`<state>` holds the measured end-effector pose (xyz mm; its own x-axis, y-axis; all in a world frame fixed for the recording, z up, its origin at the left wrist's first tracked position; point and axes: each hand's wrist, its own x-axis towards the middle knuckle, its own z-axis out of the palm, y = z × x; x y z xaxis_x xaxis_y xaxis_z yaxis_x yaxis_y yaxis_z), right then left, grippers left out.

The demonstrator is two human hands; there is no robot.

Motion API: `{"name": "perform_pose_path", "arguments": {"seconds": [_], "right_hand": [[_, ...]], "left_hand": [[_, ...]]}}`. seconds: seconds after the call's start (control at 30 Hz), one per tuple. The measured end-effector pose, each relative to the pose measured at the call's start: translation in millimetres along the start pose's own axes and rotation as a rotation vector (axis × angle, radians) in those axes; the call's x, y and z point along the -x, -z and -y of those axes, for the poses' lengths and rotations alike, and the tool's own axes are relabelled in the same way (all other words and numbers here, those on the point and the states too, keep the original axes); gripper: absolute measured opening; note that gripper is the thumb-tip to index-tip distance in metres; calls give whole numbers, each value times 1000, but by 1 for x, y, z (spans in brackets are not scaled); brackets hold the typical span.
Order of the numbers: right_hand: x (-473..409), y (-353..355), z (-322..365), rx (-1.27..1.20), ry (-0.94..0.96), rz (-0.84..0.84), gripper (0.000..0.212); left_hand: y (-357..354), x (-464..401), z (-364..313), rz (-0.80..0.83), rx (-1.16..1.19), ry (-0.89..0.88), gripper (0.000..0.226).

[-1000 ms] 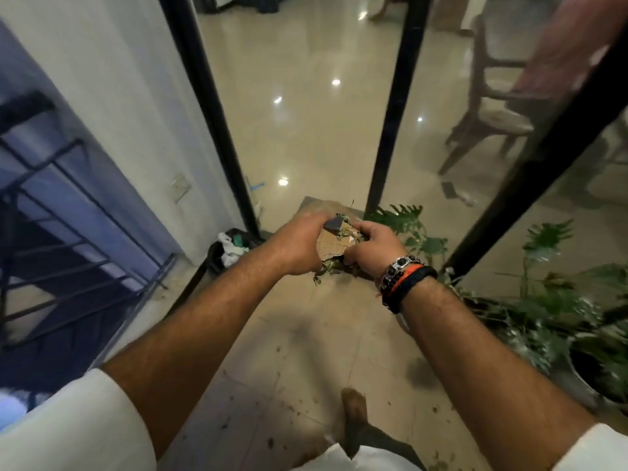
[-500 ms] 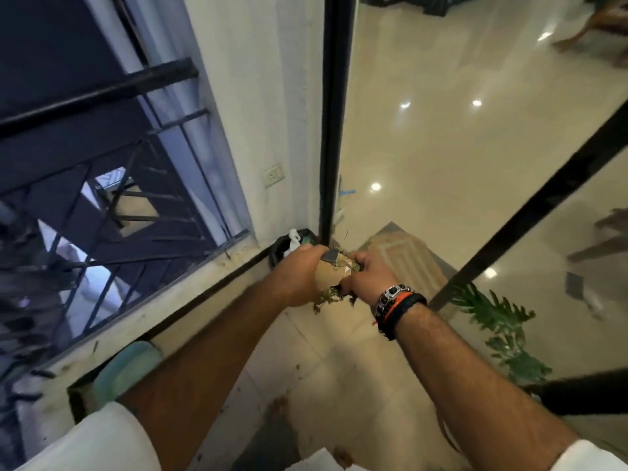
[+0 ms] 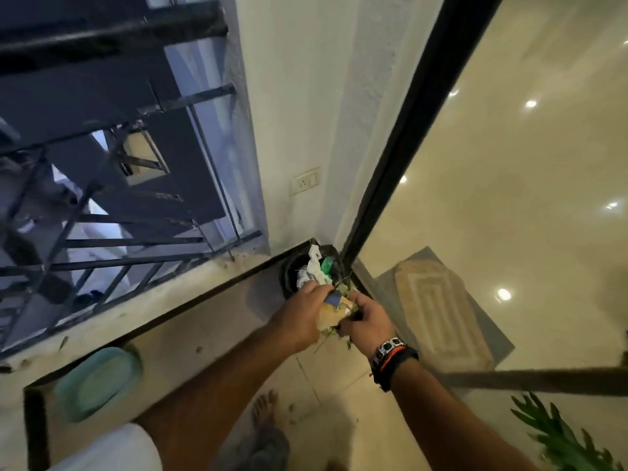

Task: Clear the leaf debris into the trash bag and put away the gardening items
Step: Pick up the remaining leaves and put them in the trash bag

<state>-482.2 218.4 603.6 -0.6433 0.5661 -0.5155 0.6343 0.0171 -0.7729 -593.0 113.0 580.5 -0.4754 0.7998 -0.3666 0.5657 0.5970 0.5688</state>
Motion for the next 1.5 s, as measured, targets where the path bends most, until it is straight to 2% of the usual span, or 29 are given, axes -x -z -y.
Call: {"name": "perform_pose_path", "arguments": {"seconds": [0.23,0.43,0.63,0.77,0.87,0.93,1.07,1.13,1.23,1.3,1.4,1.5], "right_hand": [[-195,-43,-69,37,-28,28,34],[-359,-89,-167,63,-31,99,43],[-458,-109,-219,-4,-46,168,46],[-468,-99,-205,38,-64,223,54],[-460,-92,-195,20,-78,264,55],[-457,-90,-190,-6,-113,228,53],[-452,-84,-180,43,-95,140,50],[-448,-80,-184,53,-122,123,51],[-437,-76,-197,72,-167,134,54],[-422,-75,-206,21,-197,137,54],[-384,-63,-203,-73,-249,111,52],[-340,-43,-181,-261,-294,104,45]], "left_hand": [[-81,-163,109,-42,62,58,80],[-180,-293,208,-112,139,143,70],[-216,-355,265,-96,108,299,90],[-200,-360,268,-74,84,350,117],[-188,-358,261,-36,38,337,116],[-178,-358,253,-63,72,331,109],[-170,-355,247,-219,274,392,66],[-178,-346,257,-284,350,476,54],[-191,-317,268,-280,498,636,30],[-196,-288,262,-270,575,684,13],[-194,-236,235,-287,446,705,42],[-164,-194,192,-350,536,781,55]]}}
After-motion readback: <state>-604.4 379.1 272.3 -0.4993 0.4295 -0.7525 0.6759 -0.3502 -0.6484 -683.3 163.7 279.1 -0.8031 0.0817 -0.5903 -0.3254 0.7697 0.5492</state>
